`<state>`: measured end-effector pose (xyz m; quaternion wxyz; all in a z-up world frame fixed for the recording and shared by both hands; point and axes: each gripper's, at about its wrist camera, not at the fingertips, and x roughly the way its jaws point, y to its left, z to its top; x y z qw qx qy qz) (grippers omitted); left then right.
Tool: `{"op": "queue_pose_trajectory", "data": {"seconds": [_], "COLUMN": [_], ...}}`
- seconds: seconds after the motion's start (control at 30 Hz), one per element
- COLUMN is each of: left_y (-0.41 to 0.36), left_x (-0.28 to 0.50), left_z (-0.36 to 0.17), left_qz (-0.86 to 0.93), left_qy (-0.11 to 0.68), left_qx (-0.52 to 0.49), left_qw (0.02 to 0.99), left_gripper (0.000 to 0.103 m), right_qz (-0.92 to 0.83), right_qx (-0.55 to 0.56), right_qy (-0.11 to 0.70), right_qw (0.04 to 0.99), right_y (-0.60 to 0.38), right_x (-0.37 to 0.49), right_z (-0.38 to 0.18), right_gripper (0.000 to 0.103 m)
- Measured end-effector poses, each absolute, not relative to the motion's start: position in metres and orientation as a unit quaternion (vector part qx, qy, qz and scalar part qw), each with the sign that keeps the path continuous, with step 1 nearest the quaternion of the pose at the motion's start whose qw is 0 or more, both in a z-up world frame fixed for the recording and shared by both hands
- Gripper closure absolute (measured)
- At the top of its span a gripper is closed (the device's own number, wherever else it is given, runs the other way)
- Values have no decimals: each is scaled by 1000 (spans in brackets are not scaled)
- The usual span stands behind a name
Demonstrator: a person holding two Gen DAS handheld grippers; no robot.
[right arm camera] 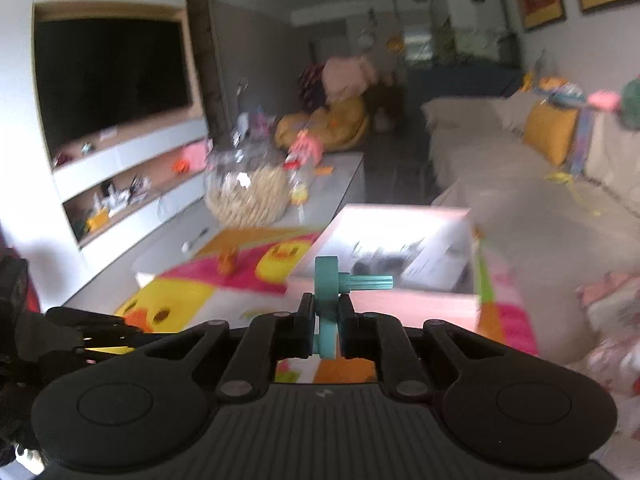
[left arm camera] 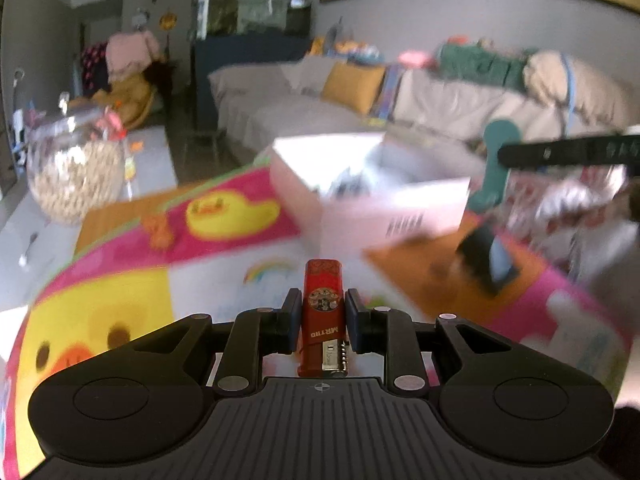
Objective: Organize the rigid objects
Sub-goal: 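Carry the teal crank and red box into the pink box and release both, then grasp the orange teddy bear figure with the left gripper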
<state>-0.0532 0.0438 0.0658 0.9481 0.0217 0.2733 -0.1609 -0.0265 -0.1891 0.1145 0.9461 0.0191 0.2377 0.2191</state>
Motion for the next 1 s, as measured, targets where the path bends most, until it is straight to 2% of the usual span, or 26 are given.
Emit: {"op": "queue_pose_trajectory", "data": {"seconds": [0.27, 0.47, 0.53, 0.6, 0.67, 0.83, 1.0], "left_y": [10, -1, 7, 32, 57, 132, 181], "left_x": [23, 118, 127, 123, 116, 89, 70], "left_z": [137, 135, 127, 119, 112, 90, 68], "left_qz": [-201, -233, -214, -188, -139, 18, 100], "left_qy": [185, 239, 249, 244, 241, 238, 252], "left_qx": [10, -86, -94, -101, -111, -158, -172], "left_qw": [962, 939, 940, 946, 954, 958, 947], "left_gripper": [76, 76, 76, 75, 75, 75, 75], "right_qz": [167, 151, 148, 148, 136, 117, 121], "right_qx": [31, 56, 71, 77, 74, 37, -15], "right_qy": [203, 231, 262, 261, 250, 253, 308], "right_qw": [964, 959, 951, 951, 956, 960, 944], "right_y": [-207, -203, -204, -208, -213, -222, -213], "right_x": [-1, 69, 91, 92, 80, 35, 7], "right_z": [132, 128, 124, 119, 113, 83, 38], "right_gripper": [92, 90, 82, 60, 49, 39, 38]}}
